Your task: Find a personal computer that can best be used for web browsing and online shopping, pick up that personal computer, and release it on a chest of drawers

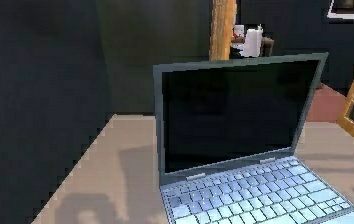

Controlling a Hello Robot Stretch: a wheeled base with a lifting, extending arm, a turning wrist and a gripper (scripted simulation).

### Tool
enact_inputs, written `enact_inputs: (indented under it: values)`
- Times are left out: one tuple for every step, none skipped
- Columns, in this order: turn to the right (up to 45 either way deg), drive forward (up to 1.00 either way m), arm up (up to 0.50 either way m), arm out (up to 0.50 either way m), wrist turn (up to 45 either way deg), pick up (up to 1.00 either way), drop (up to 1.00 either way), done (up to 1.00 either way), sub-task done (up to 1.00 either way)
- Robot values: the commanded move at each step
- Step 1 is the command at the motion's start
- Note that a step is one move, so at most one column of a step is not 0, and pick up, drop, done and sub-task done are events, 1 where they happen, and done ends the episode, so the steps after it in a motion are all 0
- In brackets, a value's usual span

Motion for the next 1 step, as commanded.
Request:
enact_inputs:
  values:
    - [-45.0, 0.0, 0.0, 0.0, 0.0, 0.0, 0.0, 0.0, 0.0]
